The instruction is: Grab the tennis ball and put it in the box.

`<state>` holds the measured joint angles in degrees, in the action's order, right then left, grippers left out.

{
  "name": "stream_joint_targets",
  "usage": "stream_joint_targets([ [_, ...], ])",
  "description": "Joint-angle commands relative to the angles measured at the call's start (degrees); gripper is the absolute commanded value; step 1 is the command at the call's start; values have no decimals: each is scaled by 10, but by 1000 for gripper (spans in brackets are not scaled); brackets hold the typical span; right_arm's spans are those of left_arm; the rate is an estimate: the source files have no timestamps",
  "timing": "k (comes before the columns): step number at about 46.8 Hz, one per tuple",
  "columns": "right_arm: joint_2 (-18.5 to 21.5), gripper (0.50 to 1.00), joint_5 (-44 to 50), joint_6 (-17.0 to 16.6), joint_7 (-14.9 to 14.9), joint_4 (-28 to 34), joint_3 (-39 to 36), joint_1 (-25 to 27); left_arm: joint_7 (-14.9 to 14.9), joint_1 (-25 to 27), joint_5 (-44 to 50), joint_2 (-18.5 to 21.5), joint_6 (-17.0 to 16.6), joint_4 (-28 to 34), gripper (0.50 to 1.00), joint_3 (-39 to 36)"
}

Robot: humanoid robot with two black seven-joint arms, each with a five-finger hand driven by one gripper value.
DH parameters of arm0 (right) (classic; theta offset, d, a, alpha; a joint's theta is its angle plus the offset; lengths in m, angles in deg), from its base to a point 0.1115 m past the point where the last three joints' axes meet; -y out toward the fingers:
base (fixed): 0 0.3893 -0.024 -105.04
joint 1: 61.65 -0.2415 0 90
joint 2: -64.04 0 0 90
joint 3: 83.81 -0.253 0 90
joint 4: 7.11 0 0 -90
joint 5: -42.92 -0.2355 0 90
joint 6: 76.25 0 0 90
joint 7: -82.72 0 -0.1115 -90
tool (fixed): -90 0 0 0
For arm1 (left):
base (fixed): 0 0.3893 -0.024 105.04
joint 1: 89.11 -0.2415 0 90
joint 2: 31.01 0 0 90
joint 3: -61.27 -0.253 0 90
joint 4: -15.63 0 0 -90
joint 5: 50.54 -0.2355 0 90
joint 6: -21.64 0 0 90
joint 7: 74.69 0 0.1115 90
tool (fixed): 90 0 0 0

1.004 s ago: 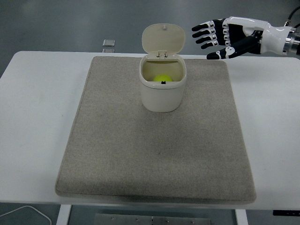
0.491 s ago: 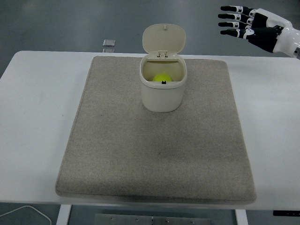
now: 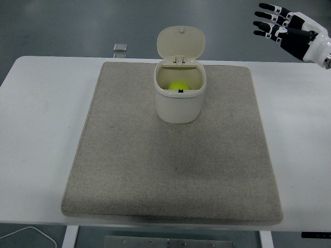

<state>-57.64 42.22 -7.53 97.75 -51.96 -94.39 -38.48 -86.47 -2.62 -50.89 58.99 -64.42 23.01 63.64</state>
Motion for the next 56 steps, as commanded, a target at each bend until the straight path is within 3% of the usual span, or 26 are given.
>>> stream_joint_targets([
  [1, 7, 897, -1, 4, -1, 3, -16, 8, 0, 0, 0, 0, 0, 0, 992, 0],
  [11, 23, 897, -2, 29, -1, 9, -26, 10, 0, 0, 0, 0, 0, 0, 992, 0],
  [22, 56, 897, -2, 35, -1, 25, -26, 13, 0, 0, 0, 0, -1, 0, 992, 0],
  [56, 58, 897, -39, 52, -2, 25, -25, 20, 0, 0, 0, 0, 0, 1, 992, 0],
])
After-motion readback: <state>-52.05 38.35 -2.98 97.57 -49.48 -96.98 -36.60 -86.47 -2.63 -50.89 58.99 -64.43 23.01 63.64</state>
